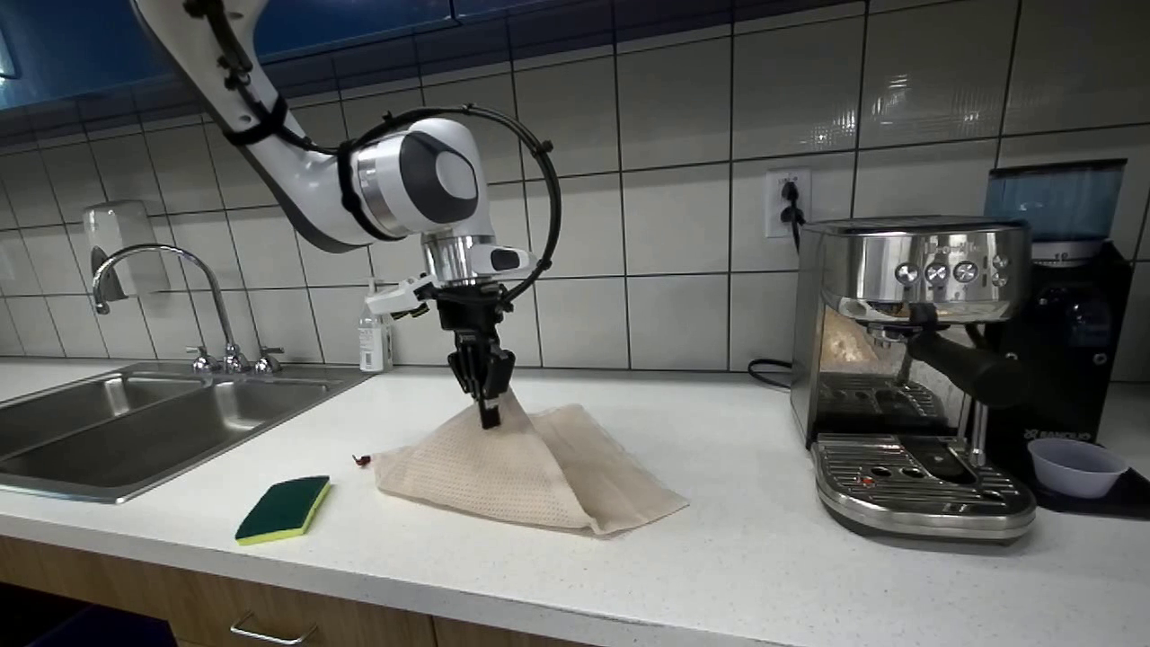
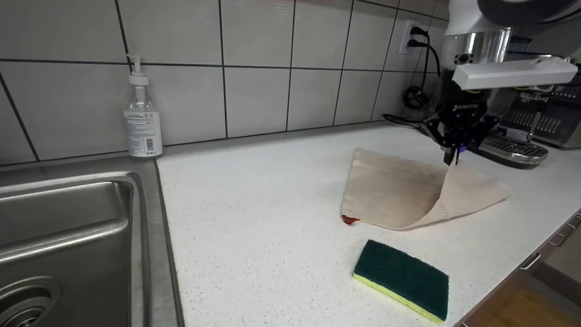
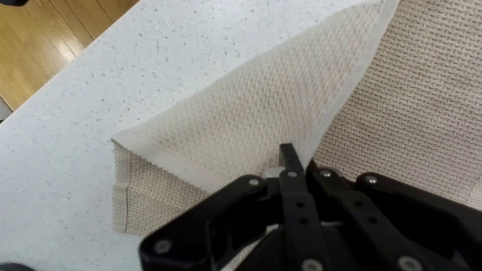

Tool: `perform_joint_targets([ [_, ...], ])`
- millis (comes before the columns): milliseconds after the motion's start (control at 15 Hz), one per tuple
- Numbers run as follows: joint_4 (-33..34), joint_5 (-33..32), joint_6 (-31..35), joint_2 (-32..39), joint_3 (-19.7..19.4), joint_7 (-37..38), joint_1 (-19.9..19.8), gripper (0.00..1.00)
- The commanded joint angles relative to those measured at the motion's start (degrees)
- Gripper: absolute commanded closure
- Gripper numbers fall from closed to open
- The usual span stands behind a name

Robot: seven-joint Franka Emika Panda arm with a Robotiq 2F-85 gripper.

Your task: Fold the towel twice

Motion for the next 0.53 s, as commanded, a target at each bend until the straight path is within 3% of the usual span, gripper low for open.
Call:
perform_joint_targets([
  [0, 3.6, 1.1, -1.0, 2.0, 0.1, 0.4, 0.2, 1.0],
  [467, 8.4, 2.8, -1.5, 4.8, 0.0, 0.2, 0.4, 1.0],
])
